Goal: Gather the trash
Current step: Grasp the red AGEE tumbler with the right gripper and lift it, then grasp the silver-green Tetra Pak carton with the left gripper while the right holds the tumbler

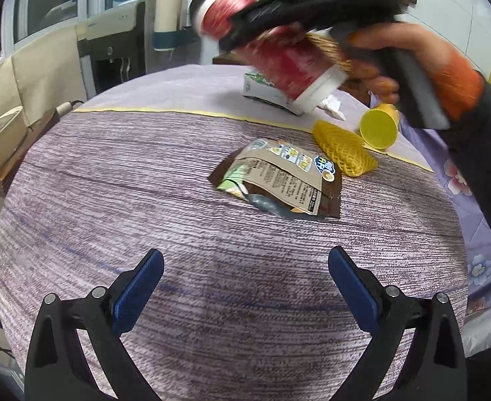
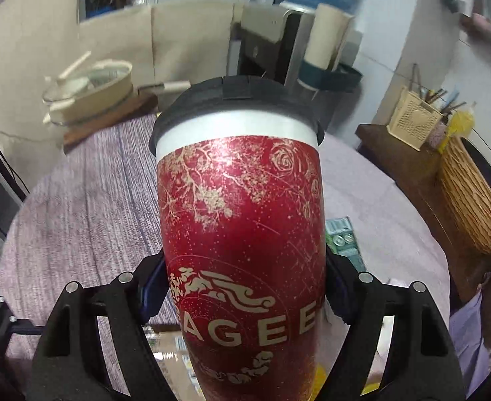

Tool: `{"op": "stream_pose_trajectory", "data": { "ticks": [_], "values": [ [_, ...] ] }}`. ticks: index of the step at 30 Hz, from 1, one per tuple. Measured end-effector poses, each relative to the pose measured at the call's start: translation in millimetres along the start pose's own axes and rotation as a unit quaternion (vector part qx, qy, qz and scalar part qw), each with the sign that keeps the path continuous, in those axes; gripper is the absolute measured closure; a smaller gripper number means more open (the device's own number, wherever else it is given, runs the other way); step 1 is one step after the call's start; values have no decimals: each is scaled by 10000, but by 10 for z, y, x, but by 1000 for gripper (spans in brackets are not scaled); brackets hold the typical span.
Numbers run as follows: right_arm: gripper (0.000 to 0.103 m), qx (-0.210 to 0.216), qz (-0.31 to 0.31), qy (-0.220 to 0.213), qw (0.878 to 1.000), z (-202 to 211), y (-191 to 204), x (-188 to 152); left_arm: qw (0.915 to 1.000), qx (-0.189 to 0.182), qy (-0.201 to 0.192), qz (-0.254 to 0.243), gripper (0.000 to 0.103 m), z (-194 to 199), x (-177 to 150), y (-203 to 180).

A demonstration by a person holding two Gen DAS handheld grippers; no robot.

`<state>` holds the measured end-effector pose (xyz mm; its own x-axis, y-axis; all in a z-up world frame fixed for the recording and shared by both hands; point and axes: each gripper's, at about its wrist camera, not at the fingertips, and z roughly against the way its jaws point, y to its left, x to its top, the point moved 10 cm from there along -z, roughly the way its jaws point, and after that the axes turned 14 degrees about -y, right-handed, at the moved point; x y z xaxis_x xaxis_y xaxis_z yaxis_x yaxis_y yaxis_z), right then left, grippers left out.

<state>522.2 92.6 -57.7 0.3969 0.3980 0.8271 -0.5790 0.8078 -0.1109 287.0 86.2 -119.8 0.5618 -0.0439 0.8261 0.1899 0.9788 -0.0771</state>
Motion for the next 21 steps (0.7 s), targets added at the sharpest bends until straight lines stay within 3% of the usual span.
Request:
{"op": "stream_pose_trajectory", "data": {
  "ticks": [4, 10, 14, 21],
  "values": [
    [26, -117, -374, -362, 9986, 477, -268, -51, 9997, 79, 101, -191, 5, -124, 60, -51],
    [26, -560, -459, -813, 9941, 1179, -614, -187, 9999, -140, -22, -35, 5, -354, 583, -146],
    [26, -837, -505, -972, 9905, 1565, -832, -397, 9998, -216, 2, 29, 5, -688, 975, -269],
    [26, -1166, -420, -1026, 9870, 1988, -1012, -939, 9965, -209, 589, 548, 6, -1588, 1473, -487]
  ]
}}
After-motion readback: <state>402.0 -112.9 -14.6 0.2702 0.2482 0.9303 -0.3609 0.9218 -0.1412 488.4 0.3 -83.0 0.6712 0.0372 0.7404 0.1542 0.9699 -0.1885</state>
